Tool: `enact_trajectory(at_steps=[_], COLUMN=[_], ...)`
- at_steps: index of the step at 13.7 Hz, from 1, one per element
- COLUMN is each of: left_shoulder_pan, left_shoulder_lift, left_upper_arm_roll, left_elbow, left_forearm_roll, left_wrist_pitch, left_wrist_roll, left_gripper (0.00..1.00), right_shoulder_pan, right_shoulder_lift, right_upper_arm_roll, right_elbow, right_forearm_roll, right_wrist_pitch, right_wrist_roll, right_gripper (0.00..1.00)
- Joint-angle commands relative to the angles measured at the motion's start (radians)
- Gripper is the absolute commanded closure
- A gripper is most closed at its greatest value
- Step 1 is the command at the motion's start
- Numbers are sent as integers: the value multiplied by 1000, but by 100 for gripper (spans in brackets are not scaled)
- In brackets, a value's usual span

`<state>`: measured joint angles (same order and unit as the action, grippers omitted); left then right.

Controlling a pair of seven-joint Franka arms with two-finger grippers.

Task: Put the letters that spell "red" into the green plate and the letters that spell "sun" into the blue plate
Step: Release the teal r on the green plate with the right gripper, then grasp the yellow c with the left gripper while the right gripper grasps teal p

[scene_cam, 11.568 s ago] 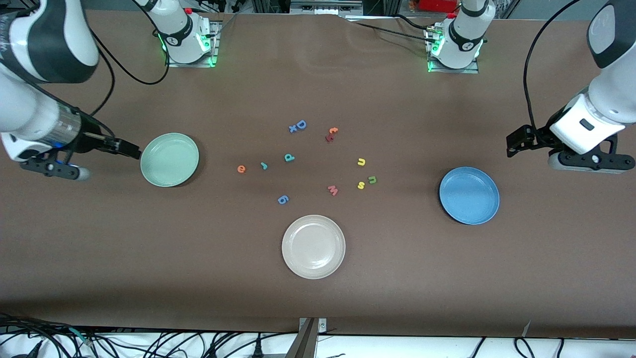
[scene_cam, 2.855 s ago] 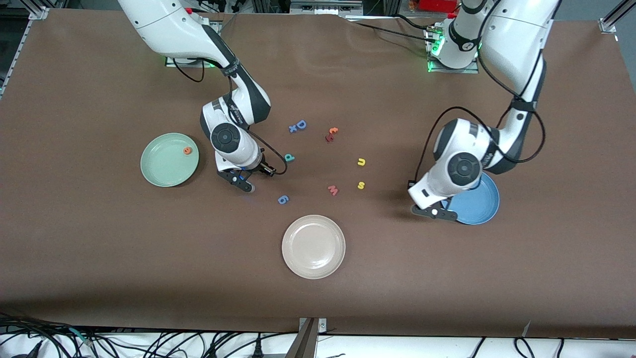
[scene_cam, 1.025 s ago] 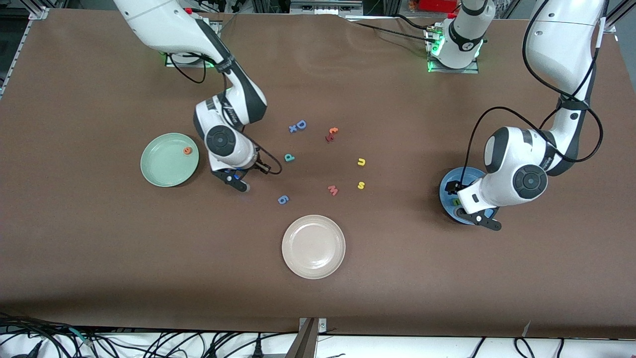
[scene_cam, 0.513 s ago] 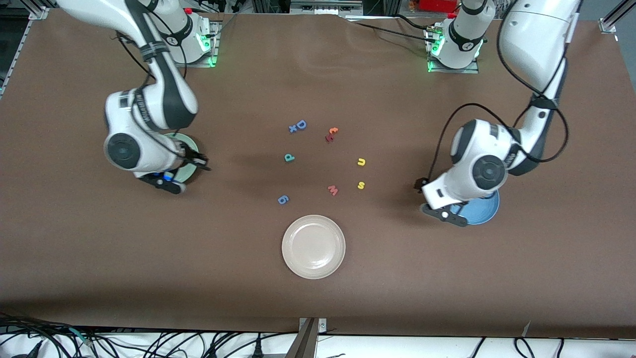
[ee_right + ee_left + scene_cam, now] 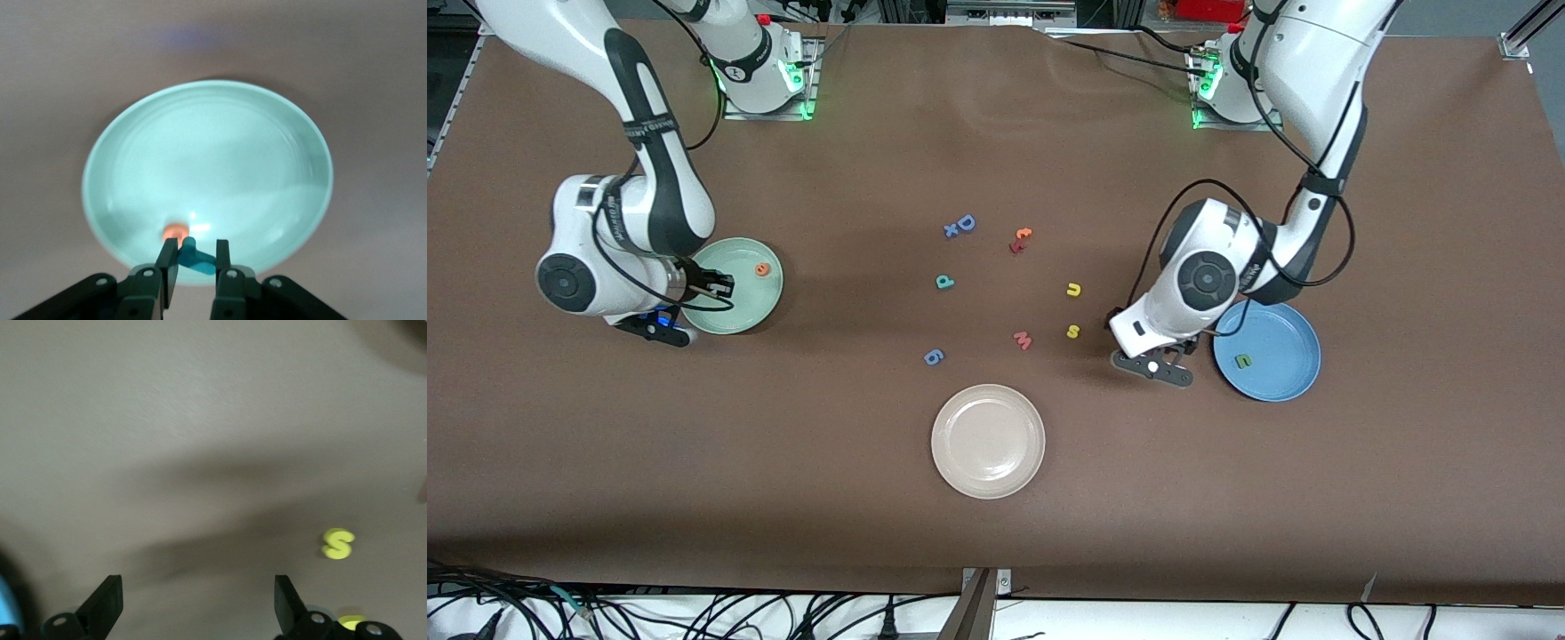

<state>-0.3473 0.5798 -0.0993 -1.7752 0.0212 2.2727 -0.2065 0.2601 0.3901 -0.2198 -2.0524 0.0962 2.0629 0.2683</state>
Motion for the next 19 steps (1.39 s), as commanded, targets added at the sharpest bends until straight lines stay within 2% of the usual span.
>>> enact_trajectory(at_steps=[1, 4, 5, 6, 7, 8, 9, 11, 13, 16, 19], left_shoulder_pan=[-45, -91, -105, -111, -123, -139, -142, -150, -171, -194, -213], left_shoulder_lift=[-8, -9, -11, -14, -17, -21, -24, -31, -50, -67, -67], left_upper_arm_roll=[4, 4, 4, 4, 4, 4, 4, 4, 4, 4, 6], left_elbow=[-21, -39, -56, -76, -98, -122, -141, -151, -182, -211, -231], left_forearm_roll=[25, 25, 25, 25, 25, 25, 25, 25, 25, 26, 26], left_wrist_pitch=[14, 36, 63, 91, 128, 166, 195, 199, 200, 202, 223], left_wrist_roll=[-97, -157, -166, -169, -169, -172, -174, -182, -191, -208, -231], left_gripper=[0, 0, 0, 0, 0, 0, 0, 0, 0, 0, 0], right_shoulder_pan=[5, 5, 4, 5, 5, 5, 5, 8, 11, 11, 33], right_shoulder_lift=[24, 36, 36, 36, 33, 26, 10, -23, -72, -103, -50], right_upper_arm_roll=[2, 2, 2, 2, 2, 2, 3, 17, 84, 189, 315], right_elbow=[-77, -78, -78, -78, -77, -72, -66, -23, 11, 41, 109], right_forearm_roll=[11, 10, 10, 10, 11, 10, 10, 10, 10, 10, 10], right_wrist_pitch=[121, 128, 128, 125, 121, 114, 94, -8, -81, -87, -26], right_wrist_roll=[-18, -18, -20, -20, -20, -18, -9, 44, 115, 265, 524], right_gripper=[90, 86, 78, 63, 37, 22, 17, 17, 17, 13, 10])
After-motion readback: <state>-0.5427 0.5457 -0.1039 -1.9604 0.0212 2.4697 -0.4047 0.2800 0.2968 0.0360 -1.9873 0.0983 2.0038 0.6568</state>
